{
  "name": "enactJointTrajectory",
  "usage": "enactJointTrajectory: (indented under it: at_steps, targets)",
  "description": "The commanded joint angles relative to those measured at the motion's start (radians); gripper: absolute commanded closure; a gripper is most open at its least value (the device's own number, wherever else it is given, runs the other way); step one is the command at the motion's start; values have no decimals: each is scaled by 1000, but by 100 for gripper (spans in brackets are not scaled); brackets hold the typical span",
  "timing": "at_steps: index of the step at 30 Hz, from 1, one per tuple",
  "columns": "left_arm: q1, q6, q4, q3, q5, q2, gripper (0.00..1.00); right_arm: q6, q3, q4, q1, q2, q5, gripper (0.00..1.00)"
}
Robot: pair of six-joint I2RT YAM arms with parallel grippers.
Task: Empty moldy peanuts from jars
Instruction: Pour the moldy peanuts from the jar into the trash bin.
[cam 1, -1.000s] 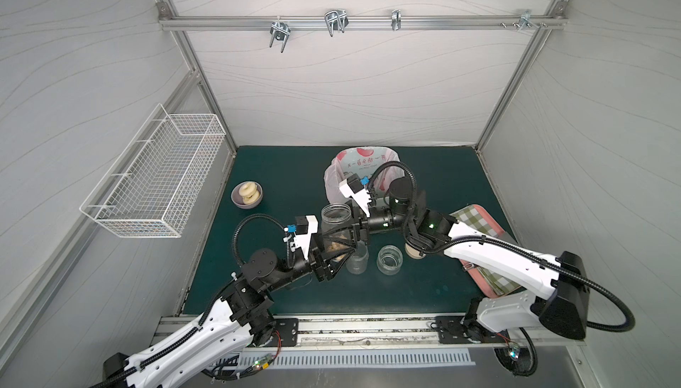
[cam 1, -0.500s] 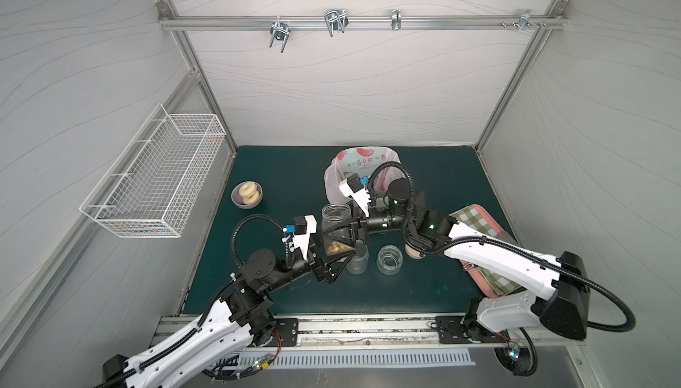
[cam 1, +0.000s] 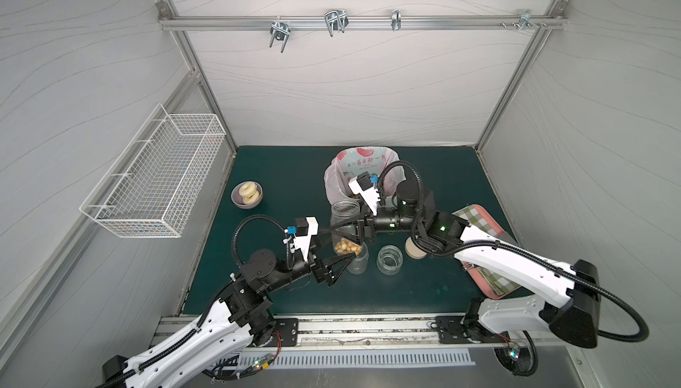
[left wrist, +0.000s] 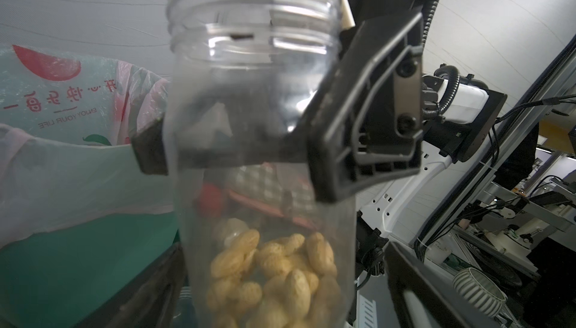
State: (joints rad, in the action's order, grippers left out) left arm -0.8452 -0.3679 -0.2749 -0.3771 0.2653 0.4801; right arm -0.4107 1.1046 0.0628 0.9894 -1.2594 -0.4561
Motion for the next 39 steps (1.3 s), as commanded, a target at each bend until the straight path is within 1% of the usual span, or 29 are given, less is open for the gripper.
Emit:
enactJointTrajectory:
  at_steps: [1,6,9,11,16,19,23,24,26,29,33,39]
  targets:
    - [3,30,10,-25,-28,-25,0,17,-21,-66,-32,66,78,61]
    - [2,48,52,-29,-65,-48,0,91,-11,-200,-84,136,166,64]
    - [2,56,76,-33,-87,-52,1,167,12,-305,-100,176,287,69]
    - [2,60,83,-31,-98,-55,1,239,5,-322,-108,203,343,69]
    - [2,59,85,-31,-105,-54,1,399,-14,-356,-134,268,526,74]
    - [2,60,85,-30,-109,-52,1,488,-16,-354,-161,284,565,76]
    - [2,62,86,-30,-112,-52,1,568,42,-401,-186,273,615,79]
    - [2,63,88,-29,-112,-53,1,618,58,-407,-189,265,627,80]
    - [2,62,91,-30,-112,-55,1,671,79,-409,-190,251,665,81]
    - [2,66,101,-29,-119,-63,1,731,109,-397,-196,222,727,81]
    - [3,74,117,-30,-131,-72,1,827,161,-379,-199,162,766,85]
    - [3,88,140,-20,-166,-92,1,986,190,-328,-202,86,834,86]
